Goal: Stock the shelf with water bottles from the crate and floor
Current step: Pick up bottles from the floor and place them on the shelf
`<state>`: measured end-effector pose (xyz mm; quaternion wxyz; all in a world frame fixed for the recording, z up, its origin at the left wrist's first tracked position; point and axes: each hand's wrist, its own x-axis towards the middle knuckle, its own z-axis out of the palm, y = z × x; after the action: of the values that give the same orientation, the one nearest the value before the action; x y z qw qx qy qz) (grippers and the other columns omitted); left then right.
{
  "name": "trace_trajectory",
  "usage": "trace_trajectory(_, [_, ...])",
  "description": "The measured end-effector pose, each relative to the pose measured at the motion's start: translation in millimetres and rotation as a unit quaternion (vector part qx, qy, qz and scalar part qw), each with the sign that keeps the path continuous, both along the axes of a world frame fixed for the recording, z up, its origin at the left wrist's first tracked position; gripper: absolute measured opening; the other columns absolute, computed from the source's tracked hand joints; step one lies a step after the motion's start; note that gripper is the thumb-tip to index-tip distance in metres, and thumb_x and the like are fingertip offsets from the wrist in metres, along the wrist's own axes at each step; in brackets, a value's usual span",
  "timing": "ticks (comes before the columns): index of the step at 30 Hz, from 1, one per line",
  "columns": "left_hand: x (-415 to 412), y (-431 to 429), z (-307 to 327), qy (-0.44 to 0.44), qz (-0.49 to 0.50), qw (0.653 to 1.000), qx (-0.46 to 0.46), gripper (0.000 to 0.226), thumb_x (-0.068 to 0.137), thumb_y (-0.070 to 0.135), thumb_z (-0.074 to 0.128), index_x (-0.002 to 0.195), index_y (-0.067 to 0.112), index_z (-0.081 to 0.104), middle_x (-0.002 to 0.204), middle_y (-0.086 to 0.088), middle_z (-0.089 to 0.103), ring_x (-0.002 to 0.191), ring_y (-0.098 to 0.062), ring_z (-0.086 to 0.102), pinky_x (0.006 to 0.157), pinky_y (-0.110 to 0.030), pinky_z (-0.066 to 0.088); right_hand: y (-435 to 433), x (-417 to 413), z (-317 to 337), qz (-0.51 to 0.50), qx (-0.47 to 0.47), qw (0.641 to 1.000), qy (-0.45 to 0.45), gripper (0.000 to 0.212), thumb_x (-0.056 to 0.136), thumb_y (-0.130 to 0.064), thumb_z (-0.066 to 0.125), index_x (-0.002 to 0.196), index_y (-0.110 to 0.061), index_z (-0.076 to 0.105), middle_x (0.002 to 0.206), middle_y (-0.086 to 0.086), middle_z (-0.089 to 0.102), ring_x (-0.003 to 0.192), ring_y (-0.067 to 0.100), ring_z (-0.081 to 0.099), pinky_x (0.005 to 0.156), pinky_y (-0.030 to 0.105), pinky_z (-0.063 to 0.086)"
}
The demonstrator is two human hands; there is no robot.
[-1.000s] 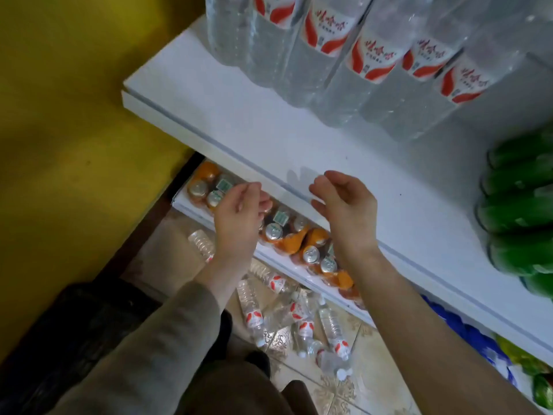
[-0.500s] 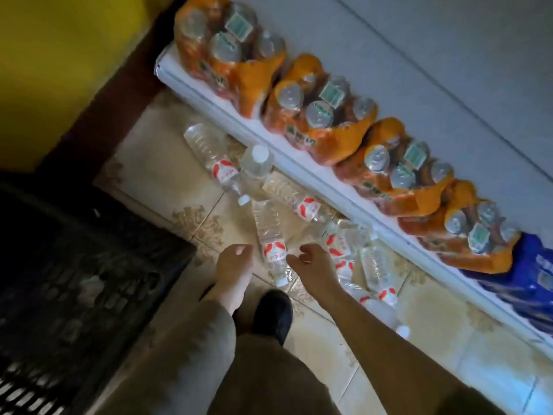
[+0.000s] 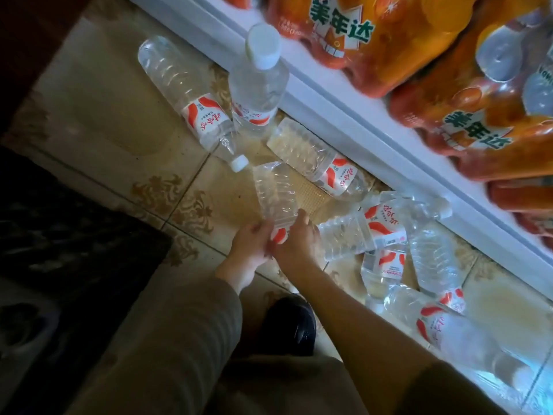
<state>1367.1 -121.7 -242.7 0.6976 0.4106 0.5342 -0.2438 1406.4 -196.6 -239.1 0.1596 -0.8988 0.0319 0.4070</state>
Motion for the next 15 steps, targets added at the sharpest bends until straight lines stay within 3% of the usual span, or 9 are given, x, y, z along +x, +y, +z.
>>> trace_trajectory(2, [3.9, 3.2, 12.5, -0.003, 0.005, 1.0, 0.005, 0.026, 0.09, 0.038, 0.054, 0.098, 0.013, 0.056, 0.072, 0.002, 0.057, 0.061, -0.01, 0.051, 0.058, -0.023, 0.041, -5.5, 6.4, 11.7, -0.045, 0.046, 0.998, 0.012, 0.071, 0.071, -0.024, 0.076, 0.129, -0.012, 0.038, 0.115, 0.006, 0.059, 0.108, 0.023, 0.055, 0.085, 0.034, 0.051])
trace_trajectory(5, [11.6, 11.0, 39.2, -0.024, 0.04, 0.999, 0.029, 0.026, 0.084, 0.04, 0.061, 0.091, 0.016, 0.059, 0.077, 0.0, 0.063, 0.066, -0.015, 0.057, 0.062, -0.025, 0.043, -15.9, 11.7, 48.9, -0.025, 0.087, 0.995, 0.036, 0.062, 0.071, -0.02, 0.076, 0.124, -0.016, 0.045, 0.096, -0.007, 0.059, 0.087, 0.013, 0.057, 0.06, 0.016, 0.043])
trace_trajectory(6, [14.7, 13.7, 54.3, -0.031, 0.055, 0.997, 0.048, 0.033, 0.077, 0.043, 0.067, 0.094, 0.015, 0.061, 0.086, -0.003, 0.067, 0.074, -0.019, 0.062, 0.07, -0.029, 0.048, -19.9, 11.5, 64.9, -0.02, 0.105, 0.993, 0.045, 0.062, 0.071, -0.021, 0.077, 0.124, -0.018, 0.045, 0.094, -0.01, 0.057, 0.085, 0.01, 0.056, 0.06, 0.014, 0.041])
trace_trajectory(9, [19.7, 18.6, 99.4, -0.031, 0.119, 0.987, 0.099, 0.087, 0.047, 0.049, 0.081, 0.12, 0.012, 0.054, 0.115, -0.009, 0.065, 0.103, -0.027, 0.064, 0.088, -0.039, 0.051, -27.0, 7.8, 115.6, 0.001, 0.138, 0.989, 0.059, 0.065, 0.071, -0.028, 0.078, 0.125, -0.026, 0.041, 0.092, -0.018, 0.049, 0.081, 0.002, 0.052, 0.064, 0.009, 0.041])
trace_trajectory(13, [22.3, 21.3, 170.5, -0.051, 0.156, 0.975, 0.151, 0.068, 0.056, 0.031, 0.082, 0.112, 0.016, 0.047, 0.115, -0.007, 0.06, 0.107, -0.025, 0.061, 0.093, -0.043, 0.051, -29.4, 6.0, 181.6, 0.032, 0.14, 0.989, 0.043, 0.079, 0.071, -0.025, 0.078, 0.138, -0.025, 0.035, 0.116, -0.011, 0.05, 0.106, 0.012, 0.051, 0.093, 0.031, 0.049])
trace_trajectory(15, [24.8, 24.3, 208.2, -0.07, 0.172, 0.965, 0.183, 0.051, 0.06, 0.024, 0.081, 0.098, 0.023, 0.048, 0.101, 0.0, 0.06, 0.101, -0.02, 0.061, 0.093, -0.04, 0.051, -28.5, 4.9, 219.3, 0.008, 0.144, 0.99, 0.001, 0.073, 0.074, -0.025, 0.076, 0.137, -0.023, 0.039, 0.123, -0.01, 0.05, 0.111, 0.01, 0.049, 0.095, 0.028, 0.044])
